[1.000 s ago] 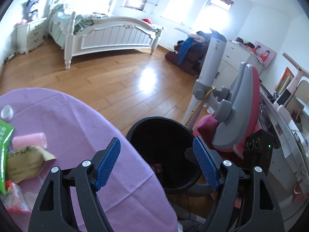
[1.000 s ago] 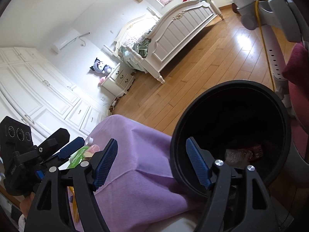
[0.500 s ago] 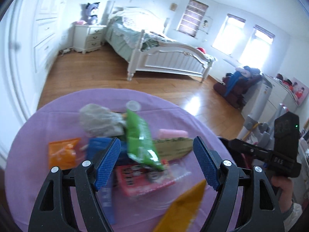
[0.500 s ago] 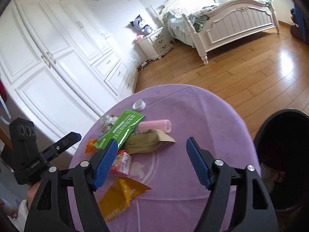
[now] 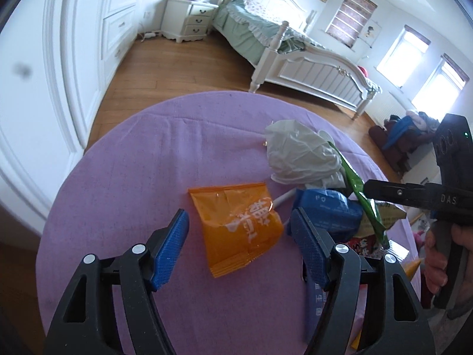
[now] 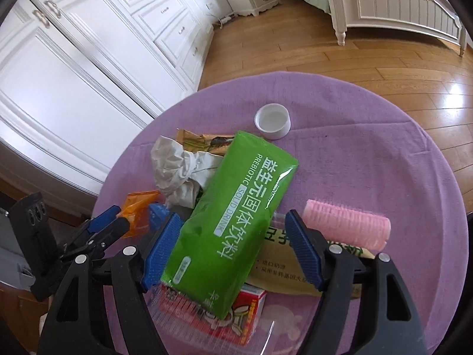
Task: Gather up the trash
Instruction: 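Grasp the orange snack packet with the left tool while the right tool grasps the green drink sachet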
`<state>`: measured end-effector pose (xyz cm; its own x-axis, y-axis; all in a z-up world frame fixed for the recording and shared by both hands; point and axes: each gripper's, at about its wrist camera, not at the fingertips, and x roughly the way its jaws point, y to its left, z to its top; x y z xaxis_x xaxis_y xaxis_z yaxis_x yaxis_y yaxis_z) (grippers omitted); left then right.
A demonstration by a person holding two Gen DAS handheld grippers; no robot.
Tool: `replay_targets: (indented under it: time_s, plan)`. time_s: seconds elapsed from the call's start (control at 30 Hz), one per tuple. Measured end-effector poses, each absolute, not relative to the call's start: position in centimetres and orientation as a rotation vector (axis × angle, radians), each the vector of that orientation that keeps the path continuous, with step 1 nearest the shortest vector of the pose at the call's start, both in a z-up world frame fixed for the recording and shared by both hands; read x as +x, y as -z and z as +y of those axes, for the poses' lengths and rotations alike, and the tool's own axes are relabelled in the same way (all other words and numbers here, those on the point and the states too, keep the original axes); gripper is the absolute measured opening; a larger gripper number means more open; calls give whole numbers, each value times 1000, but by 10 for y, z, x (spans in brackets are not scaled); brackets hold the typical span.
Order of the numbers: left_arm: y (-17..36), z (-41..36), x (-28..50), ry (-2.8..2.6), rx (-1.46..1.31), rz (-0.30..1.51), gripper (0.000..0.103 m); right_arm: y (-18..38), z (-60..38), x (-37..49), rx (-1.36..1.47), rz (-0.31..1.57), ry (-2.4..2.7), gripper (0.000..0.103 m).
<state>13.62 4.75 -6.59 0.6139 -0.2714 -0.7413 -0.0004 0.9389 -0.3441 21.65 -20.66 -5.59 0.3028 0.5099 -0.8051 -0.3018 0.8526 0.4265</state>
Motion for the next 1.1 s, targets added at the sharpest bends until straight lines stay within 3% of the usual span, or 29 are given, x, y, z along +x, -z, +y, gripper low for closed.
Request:
replay_targets:
  time_s: [0.1, 0.23, 0.43, 0.73, 1.1]
  plan:
    - [72, 52, 141, 176, -339, 910, 56, 62, -205, 217, 224, 1159, -541, 68]
    - [76, 58, 138, 189, -363, 888, 50, 63, -209, 210, 242, 1153, -559, 44]
    - [69, 65, 129, 186, -416, 839, 46, 53, -216, 201, 278, 1093, -573, 31]
    - [16, 57, 86, 172, -387, 668, 46, 4, -250, 141, 322, 770, -657, 30]
    - [-49, -83, 63, 421, -214, 546, 46, -18, -330, 71, 326, 497, -502, 30]
